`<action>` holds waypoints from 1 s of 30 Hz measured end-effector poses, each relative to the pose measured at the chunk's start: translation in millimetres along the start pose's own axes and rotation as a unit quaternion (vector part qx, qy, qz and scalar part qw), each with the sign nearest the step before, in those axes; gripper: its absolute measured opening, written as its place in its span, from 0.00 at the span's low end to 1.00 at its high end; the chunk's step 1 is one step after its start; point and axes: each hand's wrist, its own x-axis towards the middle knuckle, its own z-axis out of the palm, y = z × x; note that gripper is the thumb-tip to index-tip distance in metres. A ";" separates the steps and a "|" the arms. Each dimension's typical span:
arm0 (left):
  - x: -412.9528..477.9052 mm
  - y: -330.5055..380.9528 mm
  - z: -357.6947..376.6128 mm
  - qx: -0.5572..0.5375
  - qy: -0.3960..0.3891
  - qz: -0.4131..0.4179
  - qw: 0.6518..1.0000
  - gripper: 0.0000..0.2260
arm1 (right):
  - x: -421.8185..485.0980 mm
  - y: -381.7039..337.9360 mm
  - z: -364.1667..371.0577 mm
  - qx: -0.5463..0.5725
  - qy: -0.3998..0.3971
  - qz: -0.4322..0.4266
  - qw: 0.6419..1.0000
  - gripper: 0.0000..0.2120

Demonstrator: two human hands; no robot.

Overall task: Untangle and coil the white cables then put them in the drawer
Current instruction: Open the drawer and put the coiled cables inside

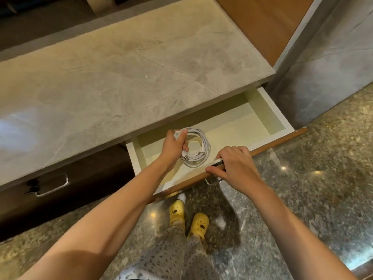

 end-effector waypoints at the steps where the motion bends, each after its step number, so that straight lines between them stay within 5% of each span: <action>1: 5.1 -6.0 6.0 0.015 -0.006 -0.021 1.000 0.13 | -1.2 -0.6 -1.3 -0.003 -0.013 0.003 1.000 0.32; 9: 24.5 -22.8 26.6 0.158 0.010 -0.033 0.987 0.17 | -2.8 -0.3 -3.9 -0.009 -0.031 0.008 0.999 0.30; 14: 24.4 -26.9 25.2 0.374 0.057 0.006 0.926 0.23 | -2.3 -1.2 -4.5 -0.001 -0.030 0.005 1.000 0.29; 21: -3.9 2.3 7.5 0.410 -0.016 -0.048 0.911 0.32 | 4.4 -0.4 -0.7 -0.015 -0.007 -0.001 1.000 0.29; 25: -71.4 11.9 -12.5 0.414 -0.103 0.112 0.897 0.23 | 20.0 -0.6 1.0 -0.019 0.023 -0.013 0.999 0.31; 30: -80.3 -22.7 -18.2 0.456 -0.040 0.315 0.831 0.18 | 45.4 -4.4 -3.8 0.019 -0.001 -0.007 1.000 0.27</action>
